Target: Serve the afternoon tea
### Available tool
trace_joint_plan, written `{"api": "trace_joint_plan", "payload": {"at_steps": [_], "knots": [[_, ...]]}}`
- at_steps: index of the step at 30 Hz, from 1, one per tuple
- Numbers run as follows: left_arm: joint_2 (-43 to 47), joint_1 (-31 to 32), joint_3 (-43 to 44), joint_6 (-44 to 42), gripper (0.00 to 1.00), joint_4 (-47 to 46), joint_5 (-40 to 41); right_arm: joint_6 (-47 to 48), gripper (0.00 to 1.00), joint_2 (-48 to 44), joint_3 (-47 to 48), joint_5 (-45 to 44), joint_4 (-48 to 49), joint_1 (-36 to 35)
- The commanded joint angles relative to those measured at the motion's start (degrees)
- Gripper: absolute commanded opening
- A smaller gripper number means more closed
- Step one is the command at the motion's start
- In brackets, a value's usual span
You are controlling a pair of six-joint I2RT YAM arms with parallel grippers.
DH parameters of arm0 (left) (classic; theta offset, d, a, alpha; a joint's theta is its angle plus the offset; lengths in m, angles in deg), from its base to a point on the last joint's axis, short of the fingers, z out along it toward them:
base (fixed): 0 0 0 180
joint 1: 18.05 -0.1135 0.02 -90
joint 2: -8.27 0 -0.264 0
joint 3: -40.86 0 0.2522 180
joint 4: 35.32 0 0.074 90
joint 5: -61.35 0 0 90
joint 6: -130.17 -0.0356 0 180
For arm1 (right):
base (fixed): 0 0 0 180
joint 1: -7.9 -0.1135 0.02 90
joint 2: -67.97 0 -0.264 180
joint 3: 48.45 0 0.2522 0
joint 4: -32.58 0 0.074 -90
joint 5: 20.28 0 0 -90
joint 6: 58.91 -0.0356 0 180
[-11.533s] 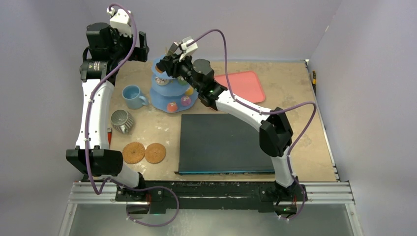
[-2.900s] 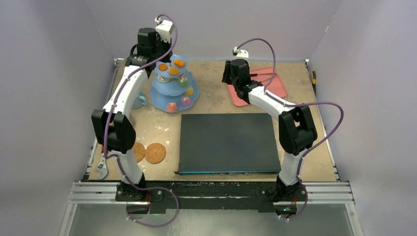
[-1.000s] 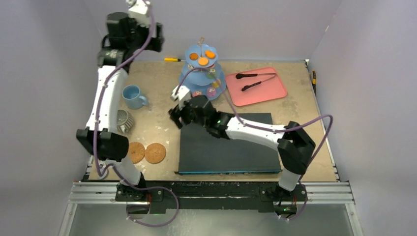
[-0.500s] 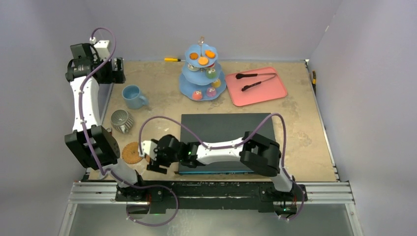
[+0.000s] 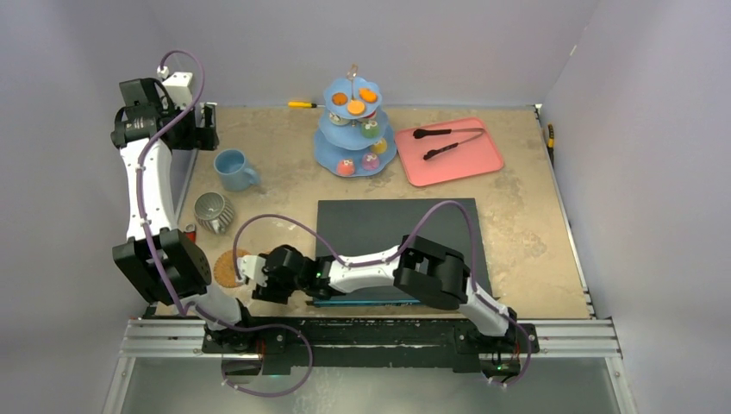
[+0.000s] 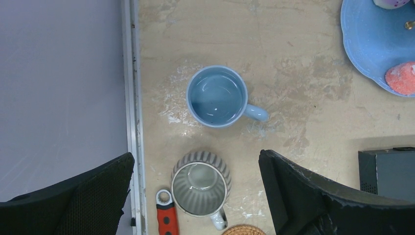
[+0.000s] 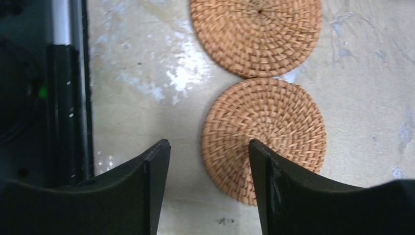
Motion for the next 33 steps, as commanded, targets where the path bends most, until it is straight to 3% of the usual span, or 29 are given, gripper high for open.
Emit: {"api": "trace_joint_plan", "payload": {"at_steps": [1, 10, 19, 23, 27, 33], "knots": [[0.96, -0.48, 0.32, -1.22, 0.99, -1.23, -1.14, -2.17, 0.6, 0.79, 3.65, -2.26, 1.41, 2.9], [-0.42, -0.43, 0.11, -0.79, 0.99, -2.3, -1.95, -5.83, 0.49, 0.76, 3.01, 0.3, 3.06, 12.32], [-0.98, -0.43, 0.82, -0.63, 0.99, -2.58, -2.6, -5.72, 0.47, 5.39, 11.65, 2.09, 0.29, 18.73], [-1.2, -0.48, 1.8, -0.48, 0.99, -2.31, -3.03, -3.87, 0.52, 0.83, 9.48, 2.45, 3.9, 17.67], [-1.51, -0.43, 2.37, -0.24, 0.99, -2.38, -3.47, -2.17, 0.63, -2.51, 7.68, 2.03, 6.62, 11.97], [-1.9, -0.47, 4.01, -0.19, 0.99, -1.33, -3.35, -0.84, 0.72, 2.46, 14.21, 3.16, 4.8, 5.54]]}}
